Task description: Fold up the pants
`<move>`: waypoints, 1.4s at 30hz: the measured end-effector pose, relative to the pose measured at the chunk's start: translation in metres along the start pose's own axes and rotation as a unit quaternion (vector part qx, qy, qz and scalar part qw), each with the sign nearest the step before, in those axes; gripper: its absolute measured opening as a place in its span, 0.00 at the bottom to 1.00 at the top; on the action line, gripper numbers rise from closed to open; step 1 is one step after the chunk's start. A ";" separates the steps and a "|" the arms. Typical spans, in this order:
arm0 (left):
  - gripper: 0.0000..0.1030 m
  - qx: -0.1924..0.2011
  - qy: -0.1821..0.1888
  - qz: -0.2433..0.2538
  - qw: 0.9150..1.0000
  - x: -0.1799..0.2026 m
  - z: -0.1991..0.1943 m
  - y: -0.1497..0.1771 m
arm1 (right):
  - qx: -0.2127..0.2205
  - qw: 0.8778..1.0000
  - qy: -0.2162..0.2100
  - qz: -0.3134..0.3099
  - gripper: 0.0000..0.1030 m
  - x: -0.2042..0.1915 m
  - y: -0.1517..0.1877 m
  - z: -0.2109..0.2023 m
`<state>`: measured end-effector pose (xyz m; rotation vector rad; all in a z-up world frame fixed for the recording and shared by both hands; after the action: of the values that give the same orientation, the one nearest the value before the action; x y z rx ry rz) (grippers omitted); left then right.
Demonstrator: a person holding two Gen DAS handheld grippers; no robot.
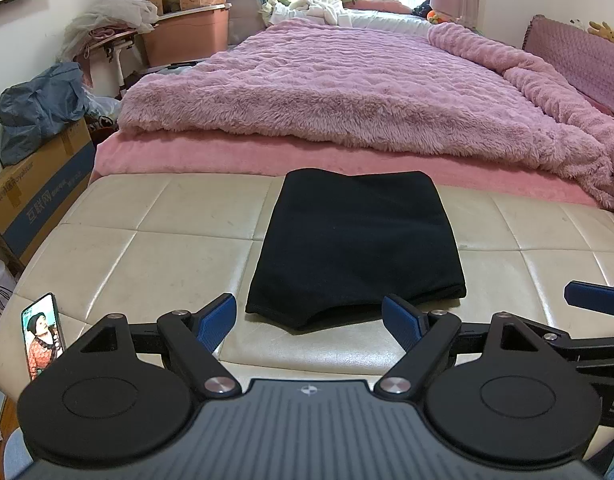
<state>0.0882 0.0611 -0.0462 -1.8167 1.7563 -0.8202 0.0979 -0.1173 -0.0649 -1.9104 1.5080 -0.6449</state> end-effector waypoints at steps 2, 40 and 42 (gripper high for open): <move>0.94 0.000 0.000 -0.001 1.000 0.000 0.000 0.000 | 0.000 1.000 0.000 0.000 0.80 0.000 0.000 0.000; 0.94 -0.002 0.005 -0.001 1.000 -0.001 -0.003 -0.004 | -0.002 1.000 -0.001 0.001 0.80 -0.002 0.002 -0.002; 0.94 -0.001 0.003 0.002 1.000 -0.001 -0.003 -0.003 | -0.002 1.000 -0.001 0.002 0.80 -0.002 0.002 -0.002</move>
<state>0.0884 0.0626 -0.0418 -1.8120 1.7652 -0.8242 0.0944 -0.1156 -0.0649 -1.9102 1.5110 -0.6384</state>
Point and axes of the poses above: each gripper's, at about its wrist camera, not at the fingertips, and z roughly the way its jaws point, x to its right, y to its underside, the point moved 3 cm from there along z, roughly the way its jaws point, and after that the axes turned 10 degrees about y, right-handed, at the moved point
